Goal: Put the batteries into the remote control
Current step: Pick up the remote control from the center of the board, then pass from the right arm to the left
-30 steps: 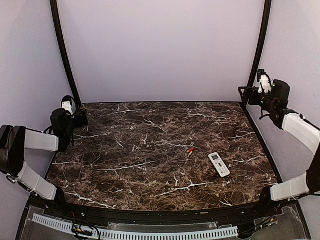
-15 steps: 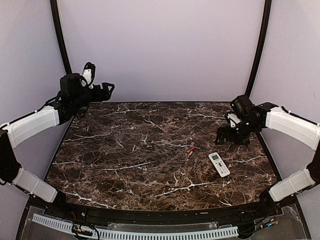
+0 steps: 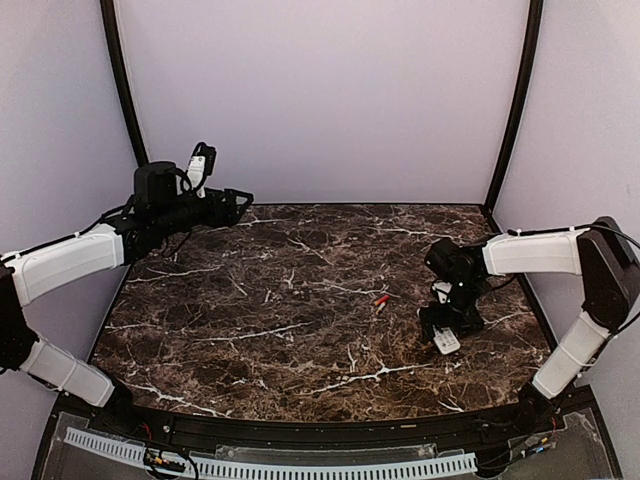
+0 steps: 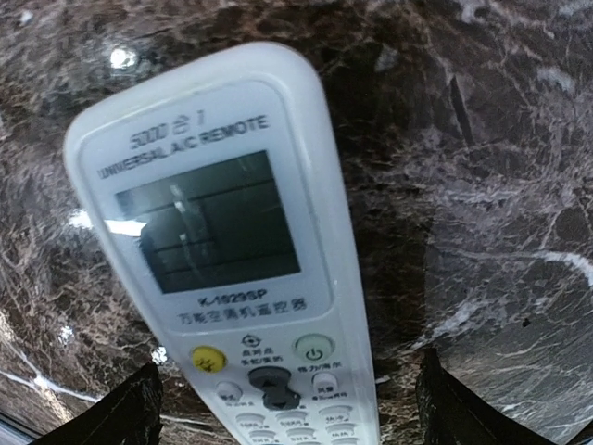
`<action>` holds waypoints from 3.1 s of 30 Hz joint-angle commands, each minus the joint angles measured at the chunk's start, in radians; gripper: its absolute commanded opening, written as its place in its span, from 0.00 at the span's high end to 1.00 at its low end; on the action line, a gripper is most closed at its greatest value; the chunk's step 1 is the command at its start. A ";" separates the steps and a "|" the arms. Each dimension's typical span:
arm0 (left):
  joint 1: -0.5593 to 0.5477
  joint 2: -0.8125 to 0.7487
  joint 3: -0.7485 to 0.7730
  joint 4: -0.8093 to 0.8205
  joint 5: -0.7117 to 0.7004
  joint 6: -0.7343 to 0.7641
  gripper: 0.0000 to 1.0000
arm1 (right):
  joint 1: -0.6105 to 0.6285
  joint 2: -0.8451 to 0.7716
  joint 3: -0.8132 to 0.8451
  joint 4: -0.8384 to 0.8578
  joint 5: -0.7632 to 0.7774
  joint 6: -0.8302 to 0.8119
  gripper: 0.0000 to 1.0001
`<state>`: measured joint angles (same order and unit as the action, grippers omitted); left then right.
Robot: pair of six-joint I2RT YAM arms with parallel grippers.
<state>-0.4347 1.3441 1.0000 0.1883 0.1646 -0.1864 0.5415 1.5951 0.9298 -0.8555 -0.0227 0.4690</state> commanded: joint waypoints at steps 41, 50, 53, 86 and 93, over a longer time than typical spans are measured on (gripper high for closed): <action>-0.248 0.076 0.279 -0.213 0.519 1.671 0.13 | 0.155 0.001 0.637 -0.211 -0.466 -0.526 0.76; -0.392 0.171 0.256 -0.228 0.436 1.871 0.13 | 0.207 -0.004 0.662 -0.253 -0.476 -0.566 0.76; -0.424 0.196 0.260 -0.183 0.390 1.867 0.14 | 0.216 -0.012 0.651 -0.251 -0.472 -0.572 0.76; -0.524 0.262 0.262 -0.152 0.265 1.711 1.00 | 0.290 -0.023 0.690 -0.207 -0.282 -0.564 0.72; -0.524 0.259 0.240 -0.082 0.232 1.626 1.00 | 0.288 -0.028 0.721 -0.205 -0.247 -0.571 0.10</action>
<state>-0.9390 1.6485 1.2629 0.0666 0.3721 1.5661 0.8333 1.5658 1.5959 -1.1427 -0.3698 -0.0814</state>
